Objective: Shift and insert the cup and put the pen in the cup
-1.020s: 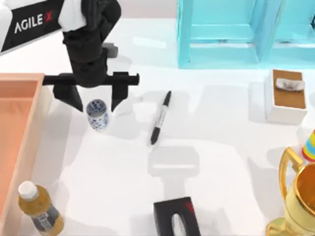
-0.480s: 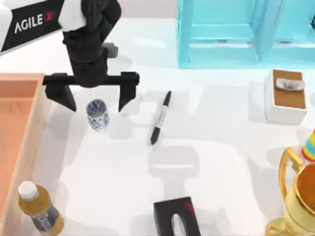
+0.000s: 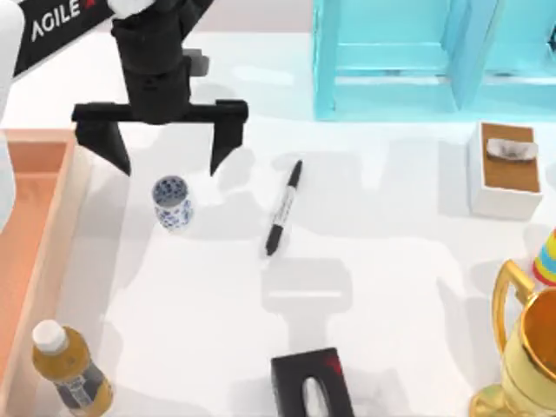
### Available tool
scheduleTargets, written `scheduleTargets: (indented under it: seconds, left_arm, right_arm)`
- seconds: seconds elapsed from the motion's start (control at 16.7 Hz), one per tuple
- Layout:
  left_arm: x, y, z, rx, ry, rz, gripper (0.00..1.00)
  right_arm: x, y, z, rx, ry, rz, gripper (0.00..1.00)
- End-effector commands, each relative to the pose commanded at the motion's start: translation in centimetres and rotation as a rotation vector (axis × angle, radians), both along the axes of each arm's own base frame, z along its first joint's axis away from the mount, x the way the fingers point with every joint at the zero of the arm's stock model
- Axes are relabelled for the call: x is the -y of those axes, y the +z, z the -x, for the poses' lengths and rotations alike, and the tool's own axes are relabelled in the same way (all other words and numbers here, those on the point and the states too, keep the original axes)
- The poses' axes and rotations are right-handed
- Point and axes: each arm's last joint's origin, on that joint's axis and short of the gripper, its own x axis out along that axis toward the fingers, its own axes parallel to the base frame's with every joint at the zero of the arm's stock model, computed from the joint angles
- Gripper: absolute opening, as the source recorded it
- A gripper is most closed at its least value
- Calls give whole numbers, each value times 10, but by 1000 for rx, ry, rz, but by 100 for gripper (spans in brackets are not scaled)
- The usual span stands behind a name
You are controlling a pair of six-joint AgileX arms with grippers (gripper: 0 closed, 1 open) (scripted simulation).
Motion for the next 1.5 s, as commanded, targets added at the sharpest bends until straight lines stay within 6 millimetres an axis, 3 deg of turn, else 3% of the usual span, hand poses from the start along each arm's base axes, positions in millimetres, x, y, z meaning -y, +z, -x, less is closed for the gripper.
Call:
scheduleTargets:
  seconds: [0.24,0.42,0.66,0.9,0.96,1.14,1.5]
  left_arm:
    - [4,55,-6,25,-4,12,100]
    - [1,93,1,42,-6,20,100]
    - [-4,118,12,38,-8,16,100]
    - [-5,120,13,38,-8,16,100]
    - [0,127,-9,287,4,106,100]
    - [6,122,-11,279,-2,97,100]
    - [59,81,-10,228,-94,31,100]
  right_arm:
    - [0,0,0,0,0,0,100]
    - [0,0,0,0,0,0,100]
    - [0,0,0,0,0,0,100]
    - [0,0,0,0,0,0,100]
    - [0,0,0,0,0,0,100]
    - [0,0,0,0,0,0,100]
    - [0,0,0,0,0,0,100]
